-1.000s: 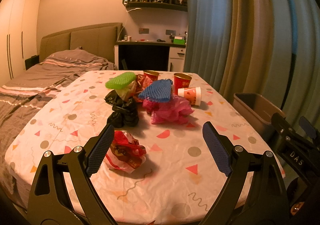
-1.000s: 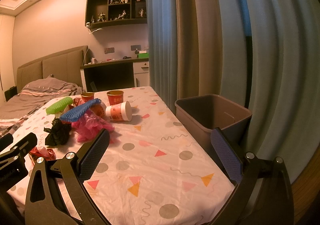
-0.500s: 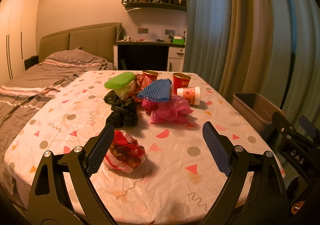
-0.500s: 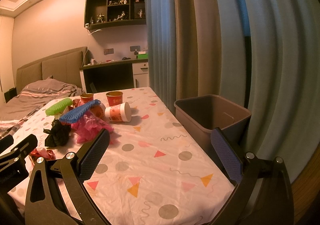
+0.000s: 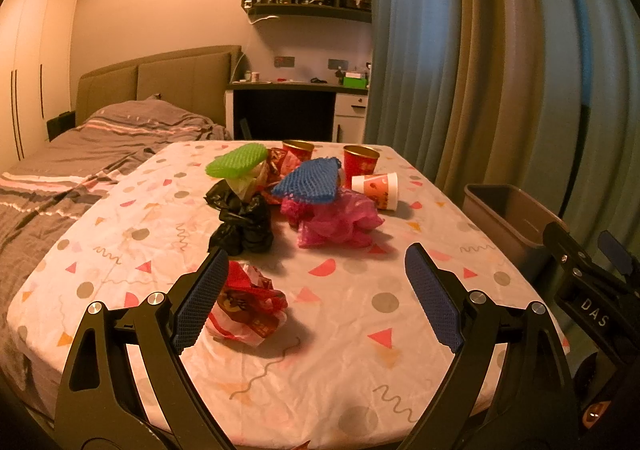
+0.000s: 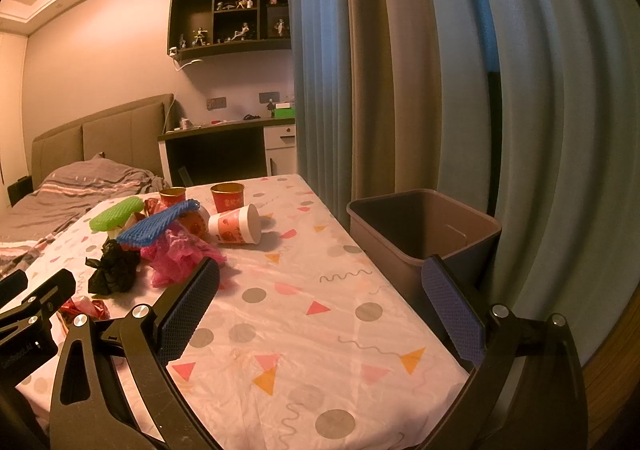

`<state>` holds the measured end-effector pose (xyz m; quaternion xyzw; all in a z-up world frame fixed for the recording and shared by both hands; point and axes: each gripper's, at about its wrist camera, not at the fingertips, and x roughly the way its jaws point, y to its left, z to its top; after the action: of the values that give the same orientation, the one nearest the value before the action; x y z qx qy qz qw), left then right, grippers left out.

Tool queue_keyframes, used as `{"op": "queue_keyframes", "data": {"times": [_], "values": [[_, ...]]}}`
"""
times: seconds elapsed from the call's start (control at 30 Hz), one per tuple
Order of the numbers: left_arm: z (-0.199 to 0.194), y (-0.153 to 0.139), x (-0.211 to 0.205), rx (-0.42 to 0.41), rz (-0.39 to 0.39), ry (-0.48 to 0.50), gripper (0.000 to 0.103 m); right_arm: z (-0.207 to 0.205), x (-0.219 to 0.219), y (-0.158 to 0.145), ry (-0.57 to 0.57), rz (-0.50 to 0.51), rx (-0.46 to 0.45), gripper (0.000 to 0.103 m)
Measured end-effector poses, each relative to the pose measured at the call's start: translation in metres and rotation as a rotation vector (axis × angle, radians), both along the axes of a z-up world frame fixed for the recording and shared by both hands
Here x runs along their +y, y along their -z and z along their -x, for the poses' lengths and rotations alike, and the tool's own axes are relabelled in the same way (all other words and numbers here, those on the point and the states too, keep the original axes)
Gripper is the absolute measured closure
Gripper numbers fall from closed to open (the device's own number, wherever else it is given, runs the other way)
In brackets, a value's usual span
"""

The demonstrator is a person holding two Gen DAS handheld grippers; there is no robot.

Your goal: Collect trash

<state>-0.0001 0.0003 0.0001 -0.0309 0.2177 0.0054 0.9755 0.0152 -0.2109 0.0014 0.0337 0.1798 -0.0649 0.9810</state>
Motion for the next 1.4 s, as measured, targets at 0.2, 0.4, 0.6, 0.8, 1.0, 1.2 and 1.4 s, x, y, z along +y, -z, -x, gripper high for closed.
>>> {"op": "queue_keyframes", "data": {"times": [0.2, 0.4, 0.6, 0.8, 1.0, 1.2, 1.4], "values": [[0.0, 0.0, 0.0, 0.001, 0.0, 0.001, 0.015, 0.0, -0.001, 0.0, 0.001, 0.001, 0.0, 0.005], [0.0, 0.0, 0.0, 0.0, 0.003, 0.002, 0.015, -0.001, -0.003, -0.001, 0.001, 0.0, -0.001, 0.005], [-0.003, 0.004, 0.008, -0.003, 0.023, 0.001, 0.015, -0.007, -0.003, 0.001, -0.006, -0.002, 0.004, 0.005], [-0.002, 0.009, 0.024, -0.013, 0.039, -0.029, 0.015, -0.013, 0.006, 0.009, -0.019, 0.002, 0.02, 0.005], [-0.008, 0.018, 0.039, -0.022, 0.053, -0.042, 0.015, -0.024, 0.013, 0.017, -0.045, -0.002, 0.032, 0.005], [-0.026, 0.041, 0.056, 0.045, 0.056, -0.067, 0.018, -0.035, 0.024, 0.024, -0.083, 0.0, 0.034, 0.005], [-0.054, 0.062, 0.07, 0.152, 0.099, -0.064, 0.024, -0.049, 0.042, 0.031, -0.153, 0.009, 0.049, 0.005]]}}
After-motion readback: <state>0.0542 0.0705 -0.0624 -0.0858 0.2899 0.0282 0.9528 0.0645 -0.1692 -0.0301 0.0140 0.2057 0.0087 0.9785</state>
